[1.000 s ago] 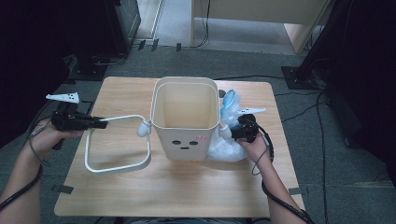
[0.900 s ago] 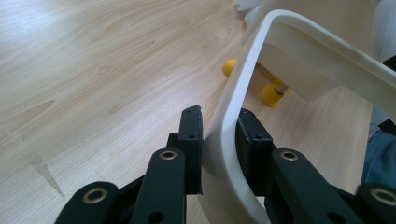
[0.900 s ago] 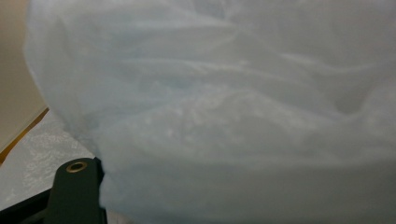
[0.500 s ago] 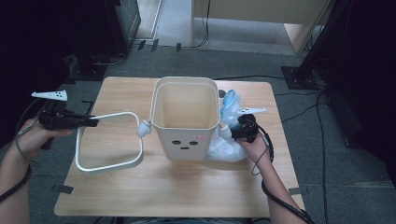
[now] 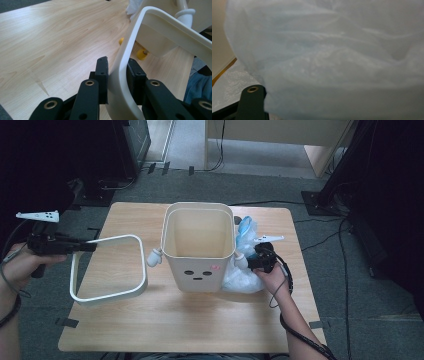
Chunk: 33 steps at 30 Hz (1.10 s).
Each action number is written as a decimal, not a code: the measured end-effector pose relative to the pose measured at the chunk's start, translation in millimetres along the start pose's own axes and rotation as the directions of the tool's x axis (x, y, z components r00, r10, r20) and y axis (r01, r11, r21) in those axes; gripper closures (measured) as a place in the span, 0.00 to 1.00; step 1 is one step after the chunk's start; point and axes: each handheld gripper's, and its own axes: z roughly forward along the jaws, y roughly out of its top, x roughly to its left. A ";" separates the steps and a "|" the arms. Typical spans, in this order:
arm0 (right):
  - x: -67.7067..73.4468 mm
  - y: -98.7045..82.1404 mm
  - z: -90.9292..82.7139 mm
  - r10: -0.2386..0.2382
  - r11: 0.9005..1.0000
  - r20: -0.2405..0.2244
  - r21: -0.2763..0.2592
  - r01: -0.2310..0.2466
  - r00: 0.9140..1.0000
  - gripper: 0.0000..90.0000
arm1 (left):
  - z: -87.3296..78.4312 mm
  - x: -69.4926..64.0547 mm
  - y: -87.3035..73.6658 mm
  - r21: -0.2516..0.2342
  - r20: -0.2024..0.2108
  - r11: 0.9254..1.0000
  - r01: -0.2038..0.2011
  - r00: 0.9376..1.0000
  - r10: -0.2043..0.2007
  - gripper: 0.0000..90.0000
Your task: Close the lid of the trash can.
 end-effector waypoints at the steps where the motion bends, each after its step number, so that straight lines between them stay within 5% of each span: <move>1: 0.1 -0.1 -0.1 0.000 1.000 0.000 0.000 0.000 1.000 0.31 | -0.9 -0.7 2.0 -0.003 0.006 1.000 -0.002 1.000 0.002 0.82; 33: 0.4 -0.8 0.4 -0.002 1.000 0.003 -0.002 0.002 1.000 0.31 | -4.8 -23.1 65.2 0.019 0.023 0.998 -0.054 0.998 0.054 0.82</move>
